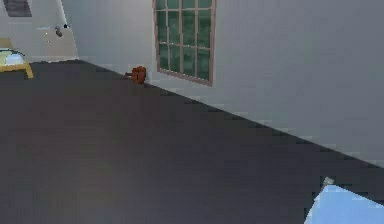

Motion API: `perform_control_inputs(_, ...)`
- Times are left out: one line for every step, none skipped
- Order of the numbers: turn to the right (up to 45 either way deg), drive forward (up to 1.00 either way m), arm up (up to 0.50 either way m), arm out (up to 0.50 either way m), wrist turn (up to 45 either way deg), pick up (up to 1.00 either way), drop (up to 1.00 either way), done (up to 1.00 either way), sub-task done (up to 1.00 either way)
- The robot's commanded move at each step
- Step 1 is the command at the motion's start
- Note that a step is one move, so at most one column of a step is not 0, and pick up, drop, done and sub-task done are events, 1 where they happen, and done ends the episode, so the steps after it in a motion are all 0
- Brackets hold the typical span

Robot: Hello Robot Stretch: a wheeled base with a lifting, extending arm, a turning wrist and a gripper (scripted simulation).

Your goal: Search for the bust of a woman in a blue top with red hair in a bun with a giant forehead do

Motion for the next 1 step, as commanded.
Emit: perform_control_inputs(0.0, 0.60, 0.00, 0.00, 0.0, 0.00, 0.00, 0.00, 0.00)
